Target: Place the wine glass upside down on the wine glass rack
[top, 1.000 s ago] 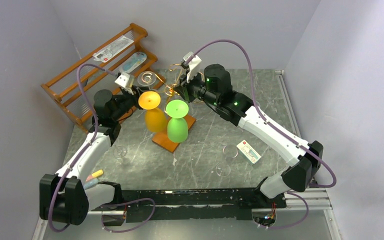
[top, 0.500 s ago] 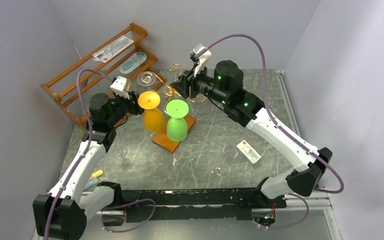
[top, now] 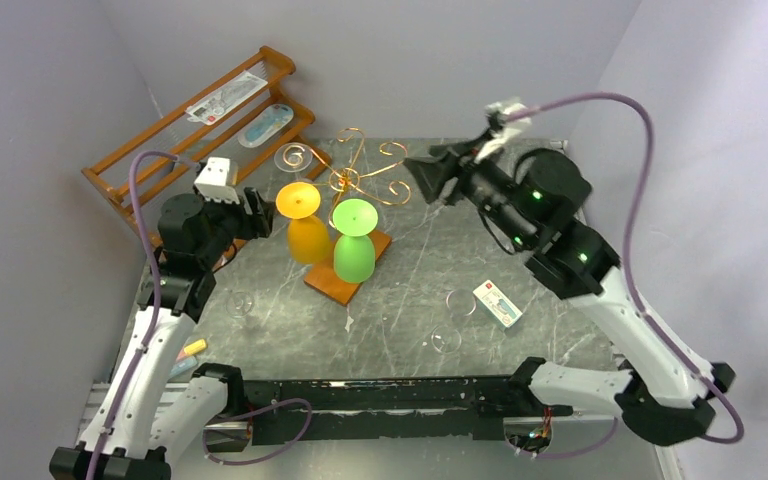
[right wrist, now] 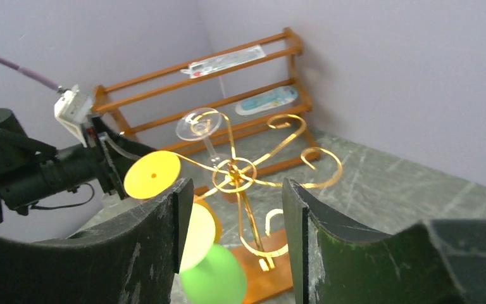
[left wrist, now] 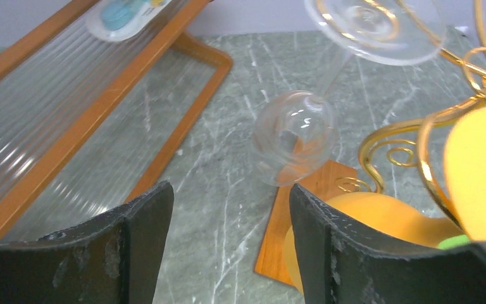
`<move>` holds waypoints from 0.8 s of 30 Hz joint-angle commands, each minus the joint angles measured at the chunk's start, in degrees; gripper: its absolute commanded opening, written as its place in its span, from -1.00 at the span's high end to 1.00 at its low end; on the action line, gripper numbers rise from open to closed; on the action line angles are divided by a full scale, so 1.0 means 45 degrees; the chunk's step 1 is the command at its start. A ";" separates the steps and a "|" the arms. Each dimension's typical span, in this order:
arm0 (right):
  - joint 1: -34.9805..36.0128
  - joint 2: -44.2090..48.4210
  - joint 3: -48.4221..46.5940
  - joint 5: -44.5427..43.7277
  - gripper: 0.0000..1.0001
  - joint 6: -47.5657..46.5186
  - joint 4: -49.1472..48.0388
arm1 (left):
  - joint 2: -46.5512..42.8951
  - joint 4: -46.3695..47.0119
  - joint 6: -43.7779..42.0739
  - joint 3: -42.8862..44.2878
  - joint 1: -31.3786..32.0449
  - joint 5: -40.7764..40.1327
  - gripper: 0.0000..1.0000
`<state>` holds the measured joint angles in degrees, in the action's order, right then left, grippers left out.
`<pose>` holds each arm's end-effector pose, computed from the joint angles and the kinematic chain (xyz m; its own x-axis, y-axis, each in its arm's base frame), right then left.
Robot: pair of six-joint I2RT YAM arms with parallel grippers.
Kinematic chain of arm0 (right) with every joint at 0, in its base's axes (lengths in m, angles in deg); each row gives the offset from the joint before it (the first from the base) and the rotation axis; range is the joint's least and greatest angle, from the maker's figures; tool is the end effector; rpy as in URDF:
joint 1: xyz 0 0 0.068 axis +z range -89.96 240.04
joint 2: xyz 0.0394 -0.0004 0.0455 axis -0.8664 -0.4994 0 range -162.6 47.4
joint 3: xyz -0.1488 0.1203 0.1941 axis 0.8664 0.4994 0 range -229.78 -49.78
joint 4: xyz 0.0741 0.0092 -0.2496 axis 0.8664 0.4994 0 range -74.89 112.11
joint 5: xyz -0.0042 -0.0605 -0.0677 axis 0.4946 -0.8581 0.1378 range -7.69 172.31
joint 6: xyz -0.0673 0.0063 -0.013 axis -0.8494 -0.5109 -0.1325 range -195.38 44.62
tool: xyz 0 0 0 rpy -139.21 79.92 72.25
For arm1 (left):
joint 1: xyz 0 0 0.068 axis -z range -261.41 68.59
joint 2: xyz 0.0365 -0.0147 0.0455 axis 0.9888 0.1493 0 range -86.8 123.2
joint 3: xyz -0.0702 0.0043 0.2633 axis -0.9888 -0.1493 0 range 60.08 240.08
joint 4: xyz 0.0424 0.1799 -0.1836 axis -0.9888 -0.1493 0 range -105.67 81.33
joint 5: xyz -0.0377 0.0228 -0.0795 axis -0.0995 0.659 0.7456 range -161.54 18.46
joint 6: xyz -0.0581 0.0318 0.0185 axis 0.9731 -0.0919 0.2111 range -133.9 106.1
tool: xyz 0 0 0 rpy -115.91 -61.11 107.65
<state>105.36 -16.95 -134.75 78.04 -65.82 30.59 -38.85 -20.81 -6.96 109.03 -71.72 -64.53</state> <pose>0.1731 0.1693 0.5049 -0.0472 0.1880 -0.9810 -0.6581 0.7330 0.1721 0.2088 -0.0425 0.3486 -0.2234 -0.0834 -0.9711 0.2600 0.9551 -0.1419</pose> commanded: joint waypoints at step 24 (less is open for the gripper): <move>-0.0052 0.2138 0.4423 -0.2136 -0.12 0.3201 0.1884 | 0.0113 -0.7904 0.4005 0.1719 -0.0015 -0.6776 -0.05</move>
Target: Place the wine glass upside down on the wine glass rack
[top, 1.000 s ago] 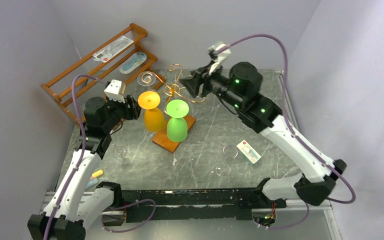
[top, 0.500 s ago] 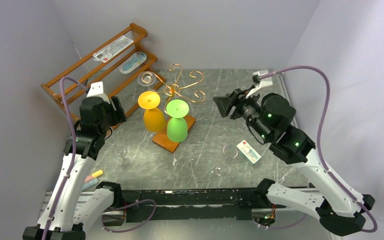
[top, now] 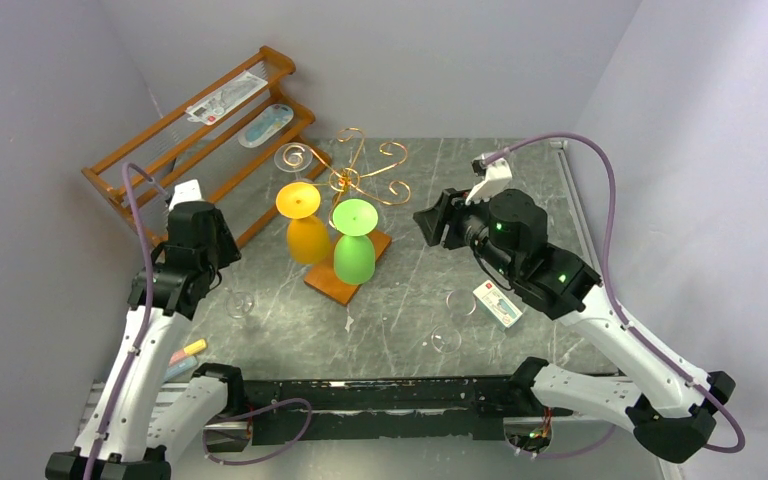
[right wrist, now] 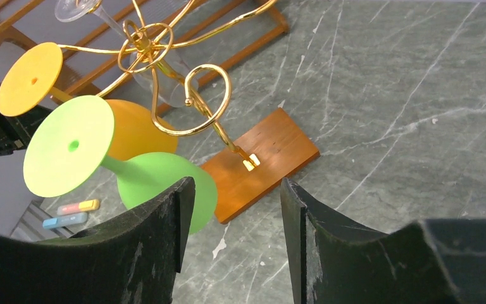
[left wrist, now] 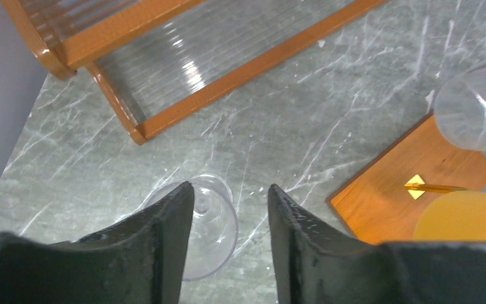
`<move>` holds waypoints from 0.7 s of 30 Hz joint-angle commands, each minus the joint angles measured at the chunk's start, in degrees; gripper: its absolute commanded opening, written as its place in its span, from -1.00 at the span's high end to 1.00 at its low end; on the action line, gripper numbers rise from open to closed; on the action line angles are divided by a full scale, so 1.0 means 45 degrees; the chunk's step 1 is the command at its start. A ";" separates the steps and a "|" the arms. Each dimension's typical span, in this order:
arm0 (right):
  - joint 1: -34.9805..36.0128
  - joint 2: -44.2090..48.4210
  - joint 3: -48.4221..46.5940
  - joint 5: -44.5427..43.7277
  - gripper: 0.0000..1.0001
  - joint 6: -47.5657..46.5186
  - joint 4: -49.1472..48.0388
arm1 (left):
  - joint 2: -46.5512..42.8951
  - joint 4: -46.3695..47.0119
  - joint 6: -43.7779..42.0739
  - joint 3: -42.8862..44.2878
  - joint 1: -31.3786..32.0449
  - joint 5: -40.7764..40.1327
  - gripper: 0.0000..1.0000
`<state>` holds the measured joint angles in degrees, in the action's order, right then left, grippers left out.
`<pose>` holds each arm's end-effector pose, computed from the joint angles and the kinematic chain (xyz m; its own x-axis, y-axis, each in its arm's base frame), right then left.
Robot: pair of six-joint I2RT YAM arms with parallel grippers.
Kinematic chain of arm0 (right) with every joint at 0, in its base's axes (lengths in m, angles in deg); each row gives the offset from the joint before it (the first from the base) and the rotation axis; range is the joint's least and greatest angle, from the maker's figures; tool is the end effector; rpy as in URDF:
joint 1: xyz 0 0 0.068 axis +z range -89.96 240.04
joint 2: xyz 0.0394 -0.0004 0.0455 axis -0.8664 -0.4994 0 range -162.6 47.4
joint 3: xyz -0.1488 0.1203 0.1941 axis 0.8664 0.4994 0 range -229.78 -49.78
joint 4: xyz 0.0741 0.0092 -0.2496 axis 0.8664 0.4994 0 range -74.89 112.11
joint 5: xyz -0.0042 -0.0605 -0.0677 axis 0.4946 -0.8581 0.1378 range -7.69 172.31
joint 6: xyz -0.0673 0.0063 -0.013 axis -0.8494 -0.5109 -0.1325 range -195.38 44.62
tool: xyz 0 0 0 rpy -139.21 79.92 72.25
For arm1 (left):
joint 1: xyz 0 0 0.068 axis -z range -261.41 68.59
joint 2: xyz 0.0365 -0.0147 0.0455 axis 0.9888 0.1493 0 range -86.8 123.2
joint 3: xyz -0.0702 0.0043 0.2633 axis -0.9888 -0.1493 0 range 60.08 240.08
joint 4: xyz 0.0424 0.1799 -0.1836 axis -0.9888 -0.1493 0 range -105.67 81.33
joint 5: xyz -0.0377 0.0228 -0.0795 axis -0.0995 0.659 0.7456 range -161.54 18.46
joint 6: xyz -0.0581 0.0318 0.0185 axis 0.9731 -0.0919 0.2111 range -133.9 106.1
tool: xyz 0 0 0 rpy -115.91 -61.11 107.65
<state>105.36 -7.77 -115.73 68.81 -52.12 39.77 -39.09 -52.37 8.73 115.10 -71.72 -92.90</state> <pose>0.1655 0.1489 0.4038 -0.3652 0.1769 -0.9140 -0.4220 0.8437 0.3319 0.1790 -0.0100 0.3246 -0.4888 -0.2800 -0.8262 -0.3471 0.9313 -0.1102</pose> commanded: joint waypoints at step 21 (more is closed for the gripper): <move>-0.0052 0.0899 0.0019 -0.0350 -0.12 0.0049 -0.0382 | 0.1361 -0.1056 0.0002 0.0747 -0.0015 -0.0070 0.89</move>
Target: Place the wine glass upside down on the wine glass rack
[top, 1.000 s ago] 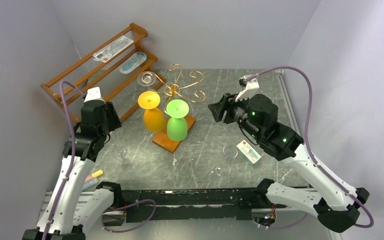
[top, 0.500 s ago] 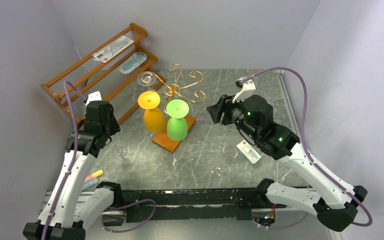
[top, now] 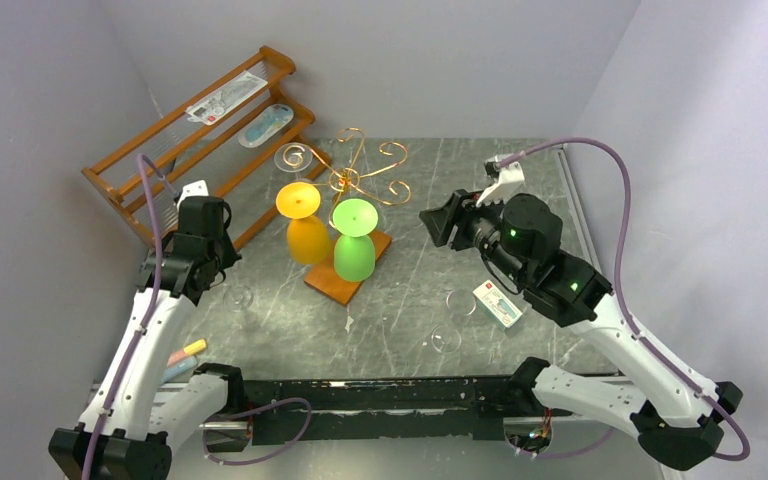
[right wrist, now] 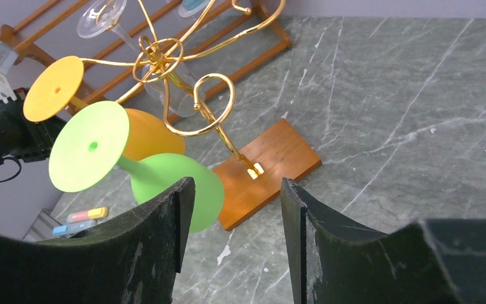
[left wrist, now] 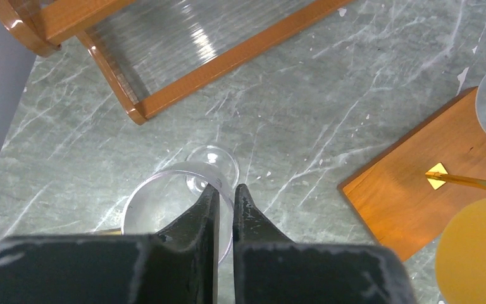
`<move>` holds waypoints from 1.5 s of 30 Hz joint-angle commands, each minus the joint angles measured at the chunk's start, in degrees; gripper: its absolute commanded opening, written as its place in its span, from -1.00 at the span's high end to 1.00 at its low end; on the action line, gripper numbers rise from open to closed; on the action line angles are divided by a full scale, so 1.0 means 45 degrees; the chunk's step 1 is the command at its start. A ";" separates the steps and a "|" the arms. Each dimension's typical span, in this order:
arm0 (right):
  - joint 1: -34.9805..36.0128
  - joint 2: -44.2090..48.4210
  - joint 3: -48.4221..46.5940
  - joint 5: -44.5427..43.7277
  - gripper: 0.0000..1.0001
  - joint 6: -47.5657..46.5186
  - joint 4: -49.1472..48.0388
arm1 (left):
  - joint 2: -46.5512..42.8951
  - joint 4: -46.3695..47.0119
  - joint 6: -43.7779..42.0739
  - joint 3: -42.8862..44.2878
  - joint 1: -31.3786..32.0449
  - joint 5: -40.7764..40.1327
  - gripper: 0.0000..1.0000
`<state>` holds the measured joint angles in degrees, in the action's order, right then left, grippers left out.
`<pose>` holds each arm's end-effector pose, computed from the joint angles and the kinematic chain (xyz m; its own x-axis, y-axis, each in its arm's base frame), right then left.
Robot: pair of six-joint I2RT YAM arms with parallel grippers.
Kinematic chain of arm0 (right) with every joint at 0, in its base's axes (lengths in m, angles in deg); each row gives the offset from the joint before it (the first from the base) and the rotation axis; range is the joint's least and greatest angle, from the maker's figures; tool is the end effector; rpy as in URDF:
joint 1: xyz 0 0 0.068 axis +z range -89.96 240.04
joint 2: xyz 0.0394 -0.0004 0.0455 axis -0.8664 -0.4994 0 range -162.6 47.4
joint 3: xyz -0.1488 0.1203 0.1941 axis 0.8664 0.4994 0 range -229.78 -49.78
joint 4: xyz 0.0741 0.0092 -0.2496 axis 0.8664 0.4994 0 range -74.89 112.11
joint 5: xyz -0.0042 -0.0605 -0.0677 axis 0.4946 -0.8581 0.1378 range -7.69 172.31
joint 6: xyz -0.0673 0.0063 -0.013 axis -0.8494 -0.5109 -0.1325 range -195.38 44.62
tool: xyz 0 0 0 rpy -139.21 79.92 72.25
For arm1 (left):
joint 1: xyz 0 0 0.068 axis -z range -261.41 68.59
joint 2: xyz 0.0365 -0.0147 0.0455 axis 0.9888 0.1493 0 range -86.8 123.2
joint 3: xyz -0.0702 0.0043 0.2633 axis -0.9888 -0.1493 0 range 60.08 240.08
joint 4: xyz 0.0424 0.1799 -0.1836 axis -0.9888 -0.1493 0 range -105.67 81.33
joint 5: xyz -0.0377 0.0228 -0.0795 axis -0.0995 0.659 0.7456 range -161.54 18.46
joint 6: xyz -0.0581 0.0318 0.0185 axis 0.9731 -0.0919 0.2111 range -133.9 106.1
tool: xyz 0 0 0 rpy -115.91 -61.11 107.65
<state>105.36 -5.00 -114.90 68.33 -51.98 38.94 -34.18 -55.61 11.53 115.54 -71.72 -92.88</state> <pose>0.1568 0.1396 0.4100 -0.3323 0.2122 -0.9190 -0.4262 0.8354 0.3470 0.1916 -0.0122 0.3076 -0.5762 -0.3073 -0.7574 -0.3856 0.9192 -0.0796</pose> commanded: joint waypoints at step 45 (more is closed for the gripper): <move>-0.0052 -0.1390 -0.1659 0.1258 -0.14 0.4677 -0.7741 | 0.2822 1.8926 0.7315 0.6480 0.0129 1.3210 0.90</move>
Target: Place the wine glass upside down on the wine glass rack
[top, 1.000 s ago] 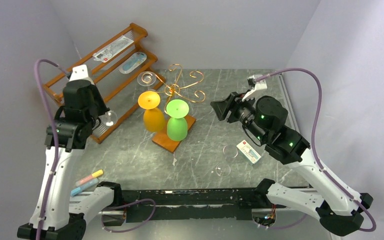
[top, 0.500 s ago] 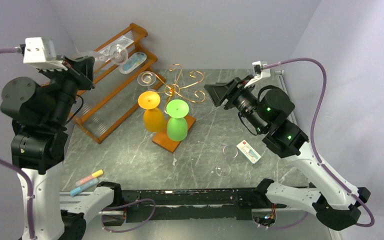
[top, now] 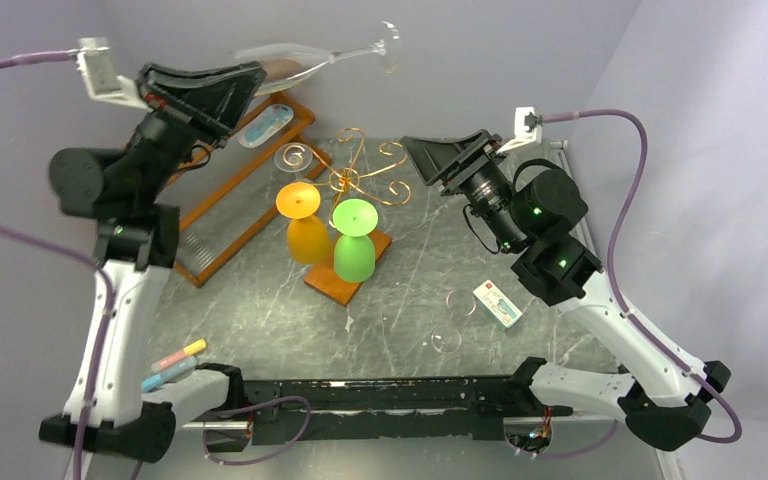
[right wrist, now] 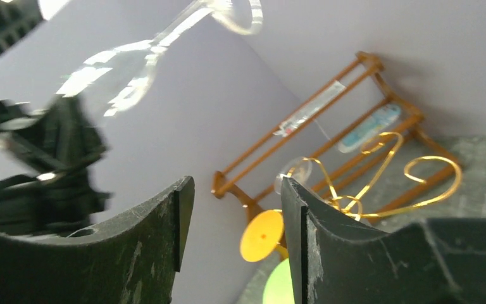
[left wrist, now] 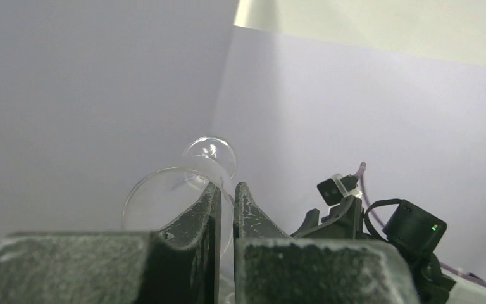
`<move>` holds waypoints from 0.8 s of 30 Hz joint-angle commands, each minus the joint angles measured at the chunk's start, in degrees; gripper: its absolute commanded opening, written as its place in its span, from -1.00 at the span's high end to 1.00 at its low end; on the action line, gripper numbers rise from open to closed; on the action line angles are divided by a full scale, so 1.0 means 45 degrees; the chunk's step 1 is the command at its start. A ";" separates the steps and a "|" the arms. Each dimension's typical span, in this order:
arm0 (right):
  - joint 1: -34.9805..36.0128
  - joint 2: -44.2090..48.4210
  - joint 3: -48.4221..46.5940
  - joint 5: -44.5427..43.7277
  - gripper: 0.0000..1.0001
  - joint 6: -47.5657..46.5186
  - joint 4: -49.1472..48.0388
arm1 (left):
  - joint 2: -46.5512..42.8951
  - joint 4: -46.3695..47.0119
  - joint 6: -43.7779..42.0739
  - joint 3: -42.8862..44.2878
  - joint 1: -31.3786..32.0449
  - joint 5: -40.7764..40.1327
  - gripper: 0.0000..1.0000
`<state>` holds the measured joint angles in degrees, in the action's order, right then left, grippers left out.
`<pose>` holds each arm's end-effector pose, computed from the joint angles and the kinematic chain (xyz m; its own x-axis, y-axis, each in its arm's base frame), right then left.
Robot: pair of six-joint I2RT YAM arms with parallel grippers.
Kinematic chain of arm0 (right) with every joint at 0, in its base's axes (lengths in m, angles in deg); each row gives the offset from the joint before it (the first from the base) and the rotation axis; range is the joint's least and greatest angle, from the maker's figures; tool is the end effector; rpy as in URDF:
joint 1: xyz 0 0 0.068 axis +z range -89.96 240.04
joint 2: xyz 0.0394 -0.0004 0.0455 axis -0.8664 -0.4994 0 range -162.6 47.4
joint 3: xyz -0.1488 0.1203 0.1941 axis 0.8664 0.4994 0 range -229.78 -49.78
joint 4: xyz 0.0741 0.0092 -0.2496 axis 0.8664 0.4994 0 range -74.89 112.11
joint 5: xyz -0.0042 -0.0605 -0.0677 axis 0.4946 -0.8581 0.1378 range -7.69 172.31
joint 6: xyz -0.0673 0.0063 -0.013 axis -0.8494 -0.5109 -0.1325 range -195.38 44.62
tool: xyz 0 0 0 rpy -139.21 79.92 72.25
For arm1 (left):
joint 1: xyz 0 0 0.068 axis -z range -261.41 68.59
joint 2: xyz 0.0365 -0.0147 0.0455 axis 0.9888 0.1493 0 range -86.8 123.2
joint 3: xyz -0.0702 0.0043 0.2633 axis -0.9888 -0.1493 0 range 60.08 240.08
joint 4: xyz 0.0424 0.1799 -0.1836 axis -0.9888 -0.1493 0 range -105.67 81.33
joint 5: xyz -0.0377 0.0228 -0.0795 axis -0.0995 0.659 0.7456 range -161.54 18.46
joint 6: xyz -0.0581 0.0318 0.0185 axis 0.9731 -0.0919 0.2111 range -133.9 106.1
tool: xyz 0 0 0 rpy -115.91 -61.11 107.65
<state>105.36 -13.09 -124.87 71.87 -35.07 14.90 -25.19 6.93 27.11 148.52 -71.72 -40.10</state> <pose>0.1728 0.1605 0.4955 -0.2357 0.6665 -0.7072 -0.5554 0.5048 0.6609 0.1675 -0.0580 0.5911 0.1587 -0.5951 -0.7878 0.8312 0.5112 -0.2187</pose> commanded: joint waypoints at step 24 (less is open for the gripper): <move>-0.0052 0.0694 0.3918 -0.2350 -0.39 0.4362 -0.8352 | 0.1255 0.7930 0.2621 -0.4160 0.5472 -0.1565 0.90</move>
<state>105.36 -9.83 -108.52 66.28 -18.98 -15.15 -16.93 34.73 38.68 131.67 -47.81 -43.81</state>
